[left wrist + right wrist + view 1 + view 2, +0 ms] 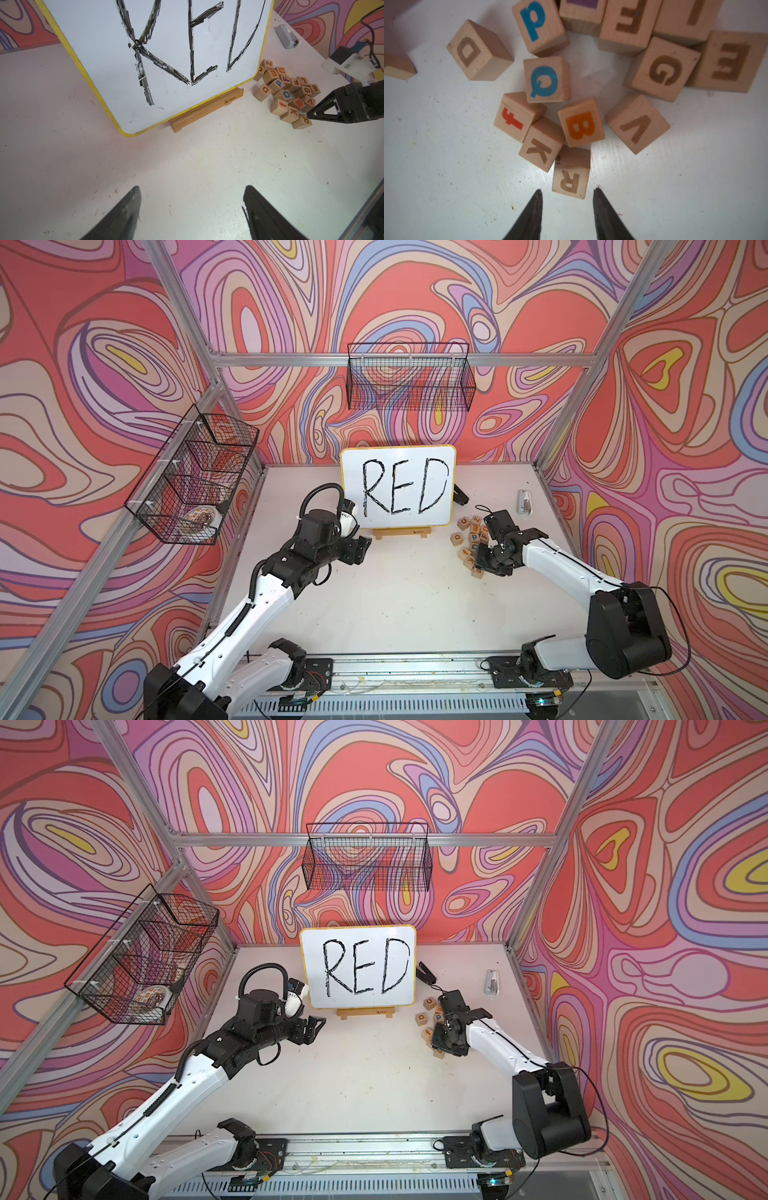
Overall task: Assemble the uppercase word "red" with letter blocks
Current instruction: Pick up the letter block from the center of the board.
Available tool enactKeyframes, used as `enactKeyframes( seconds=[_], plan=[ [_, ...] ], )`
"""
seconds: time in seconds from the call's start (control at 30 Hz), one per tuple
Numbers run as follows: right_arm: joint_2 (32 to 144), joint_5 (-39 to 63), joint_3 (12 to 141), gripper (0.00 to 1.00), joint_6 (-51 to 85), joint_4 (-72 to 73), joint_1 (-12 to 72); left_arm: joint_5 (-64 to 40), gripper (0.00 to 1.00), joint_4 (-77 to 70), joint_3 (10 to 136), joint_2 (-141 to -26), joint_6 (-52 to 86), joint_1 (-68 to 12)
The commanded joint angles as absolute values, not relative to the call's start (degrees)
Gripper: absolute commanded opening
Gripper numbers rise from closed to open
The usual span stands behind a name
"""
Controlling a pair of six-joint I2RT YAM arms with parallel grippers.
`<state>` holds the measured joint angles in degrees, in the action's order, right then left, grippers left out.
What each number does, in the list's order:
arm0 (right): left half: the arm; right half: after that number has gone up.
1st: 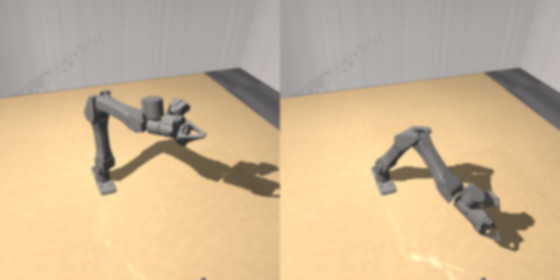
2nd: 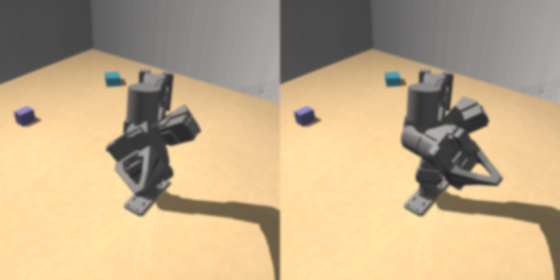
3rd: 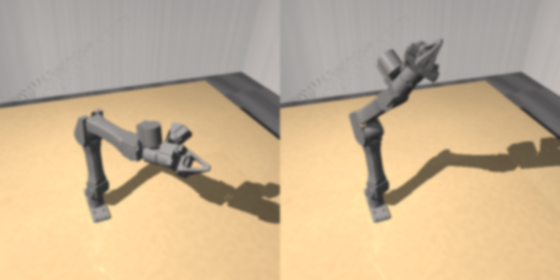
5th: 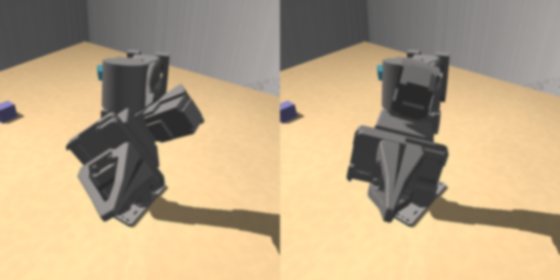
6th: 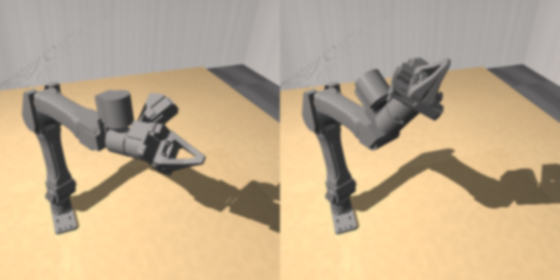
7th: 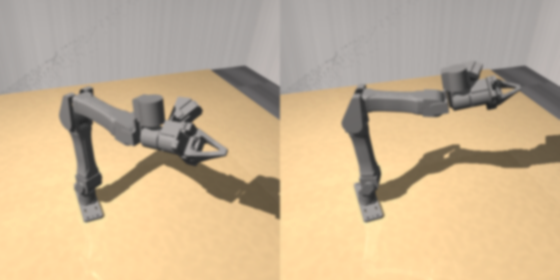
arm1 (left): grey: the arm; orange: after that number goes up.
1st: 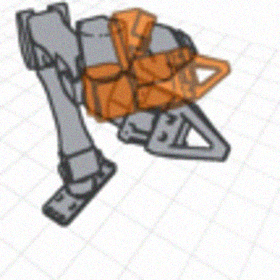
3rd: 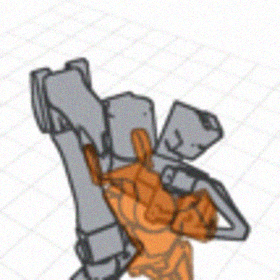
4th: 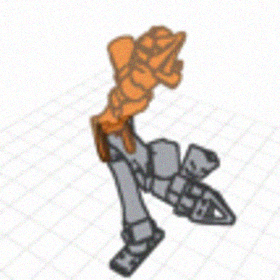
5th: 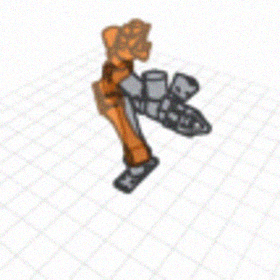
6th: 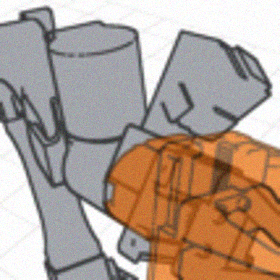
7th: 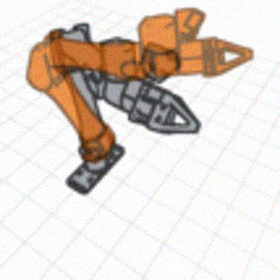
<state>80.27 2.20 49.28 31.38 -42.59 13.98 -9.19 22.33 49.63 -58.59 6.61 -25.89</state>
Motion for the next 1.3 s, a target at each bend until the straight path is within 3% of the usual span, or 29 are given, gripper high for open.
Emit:
enactKeyframes(
  seconds=[0.0,0.9,1.27],
  plan=[
    [80.8,2.4,48.6,0.43,32.9,-40.6,14.3,-9.7,0.81,23.9,50.9,-57.9,5.9,-26.0],
    [87.3,1.4,46.8,0.37,31.3,-37.1,14.7,-8.4,0.81,24.1,50.7,-57.3,5.5,-26.0],
    [84.3,-0.8,52.2,0.17,25.8,-46.2,18.0,-8.2,0.81,24.2,50.9,-57.3,5.2,-26.0]
  ],
)
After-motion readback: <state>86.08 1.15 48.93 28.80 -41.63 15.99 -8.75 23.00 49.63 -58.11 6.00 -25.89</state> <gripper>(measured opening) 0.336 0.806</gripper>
